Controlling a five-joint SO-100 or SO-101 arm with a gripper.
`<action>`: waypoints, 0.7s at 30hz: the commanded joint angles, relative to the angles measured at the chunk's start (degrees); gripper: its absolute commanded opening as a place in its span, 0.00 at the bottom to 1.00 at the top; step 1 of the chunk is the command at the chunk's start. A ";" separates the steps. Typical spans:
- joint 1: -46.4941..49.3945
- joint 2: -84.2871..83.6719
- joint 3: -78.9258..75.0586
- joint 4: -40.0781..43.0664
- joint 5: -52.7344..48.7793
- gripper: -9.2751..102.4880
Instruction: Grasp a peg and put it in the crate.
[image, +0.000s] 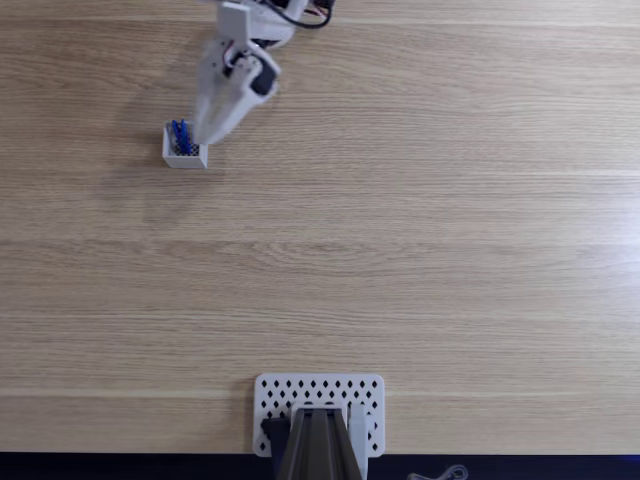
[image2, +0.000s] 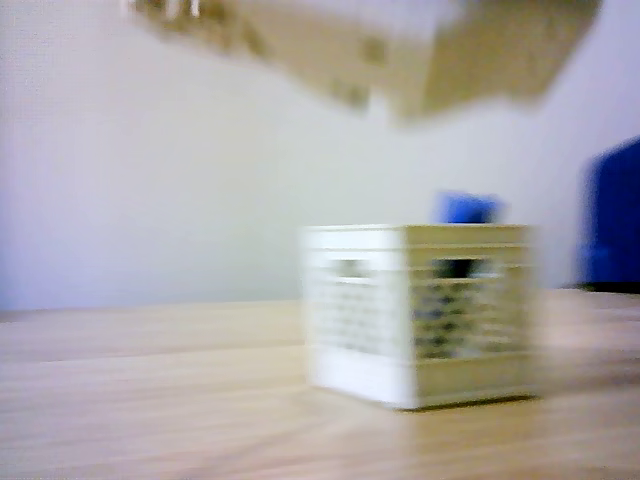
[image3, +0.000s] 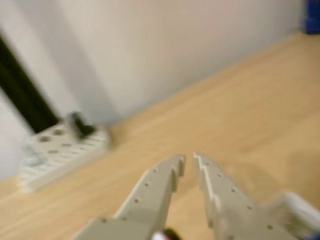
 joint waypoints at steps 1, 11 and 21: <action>-8.17 15.12 -2.64 8.53 1.05 0.08; -16.70 41.48 -3.60 45.44 28.74 0.08; -20.13 60.73 -2.64 74.71 64.69 0.08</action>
